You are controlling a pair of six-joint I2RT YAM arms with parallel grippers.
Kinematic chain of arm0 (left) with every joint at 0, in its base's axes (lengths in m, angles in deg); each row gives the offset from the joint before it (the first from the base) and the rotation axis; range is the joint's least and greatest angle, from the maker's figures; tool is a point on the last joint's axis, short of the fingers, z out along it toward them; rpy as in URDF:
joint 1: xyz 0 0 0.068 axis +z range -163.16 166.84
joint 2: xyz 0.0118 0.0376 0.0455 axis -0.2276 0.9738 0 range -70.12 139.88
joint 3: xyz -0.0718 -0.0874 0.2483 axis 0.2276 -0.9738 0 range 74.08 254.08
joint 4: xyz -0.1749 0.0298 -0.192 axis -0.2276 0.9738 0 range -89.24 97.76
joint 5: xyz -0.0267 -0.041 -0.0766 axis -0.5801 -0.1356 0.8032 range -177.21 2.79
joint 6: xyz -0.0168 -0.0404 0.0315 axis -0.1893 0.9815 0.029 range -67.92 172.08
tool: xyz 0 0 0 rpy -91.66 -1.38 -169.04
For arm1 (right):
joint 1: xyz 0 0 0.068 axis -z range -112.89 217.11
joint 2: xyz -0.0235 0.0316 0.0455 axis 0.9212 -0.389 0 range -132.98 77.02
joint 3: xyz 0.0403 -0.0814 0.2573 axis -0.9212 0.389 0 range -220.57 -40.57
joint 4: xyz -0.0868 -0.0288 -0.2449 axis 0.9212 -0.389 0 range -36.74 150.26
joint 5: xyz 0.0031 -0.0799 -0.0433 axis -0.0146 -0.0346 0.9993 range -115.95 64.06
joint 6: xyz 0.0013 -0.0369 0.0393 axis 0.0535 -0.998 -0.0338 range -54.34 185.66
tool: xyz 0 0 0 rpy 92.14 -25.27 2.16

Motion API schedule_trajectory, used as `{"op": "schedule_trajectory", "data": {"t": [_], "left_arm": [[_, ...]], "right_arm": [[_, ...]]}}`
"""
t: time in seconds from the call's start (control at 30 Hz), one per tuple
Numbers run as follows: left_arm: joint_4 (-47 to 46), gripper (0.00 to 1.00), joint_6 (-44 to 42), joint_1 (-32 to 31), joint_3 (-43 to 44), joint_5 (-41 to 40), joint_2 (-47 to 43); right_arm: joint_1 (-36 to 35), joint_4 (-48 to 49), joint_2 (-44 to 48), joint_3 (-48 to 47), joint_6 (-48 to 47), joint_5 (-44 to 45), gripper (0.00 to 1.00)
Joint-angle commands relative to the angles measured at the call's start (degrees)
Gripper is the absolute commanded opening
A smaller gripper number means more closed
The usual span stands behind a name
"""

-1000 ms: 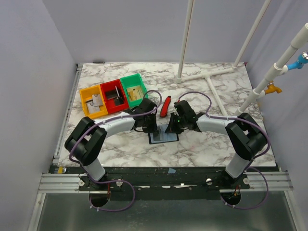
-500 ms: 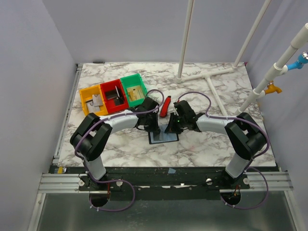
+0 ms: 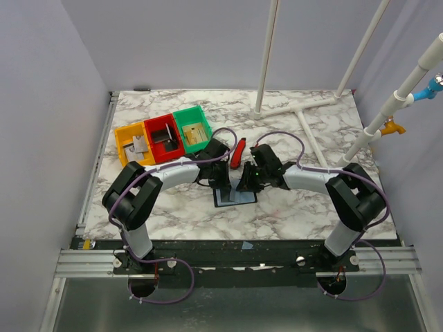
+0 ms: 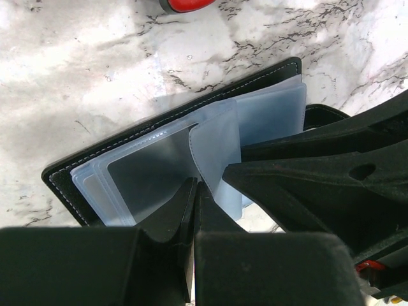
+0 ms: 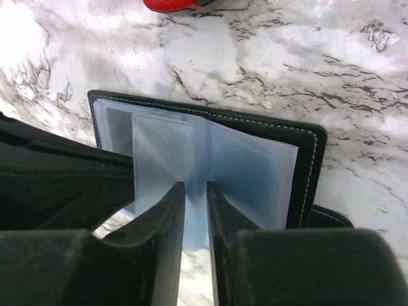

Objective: Take the credit cards out of the card holder
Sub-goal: Remove the credit card from the card holder.

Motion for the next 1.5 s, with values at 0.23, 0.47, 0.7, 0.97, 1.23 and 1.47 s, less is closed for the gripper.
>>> {"op": "schedule_trajectory", "data": {"t": [0.23,0.47,0.7,0.97,1.23,1.47], "left_arm": [[-1.8,0.00,0.0,-0.1,0.9,3.5,-1.9],[-2.2,0.00,1.3,-1.7,2.0,4.3,-1.9],[-2.1,0.00,2.1,-3.4,5.4,4.7,0.6],[-2.2,0.00,3.0,-4.1,9.3,5.3,6.6],[-2.8,0.00,3.2,-4.3,10.0,5.7,9.7],[-1.2,0.00,1.8,-4.3,9.6,4.1,6.4]], "right_arm": [[-0.3,-10.8,9.0,-2.6,-1.7,10.5,0.53],[-0.3,-15.0,14.8,-2.7,-2.2,17.3,0.78],[-0.2,-18.5,21.8,-1.9,-1.5,22.8,1.00],[-0.2,-21.1,27.0,-0.7,-1.2,24.7,1.00],[-0.2,-20.9,26.8,-0.2,-1.1,23.2,1.00],[-0.2,-18.9,25.0,-0.2,-1.5,20.2,1.00]]}}
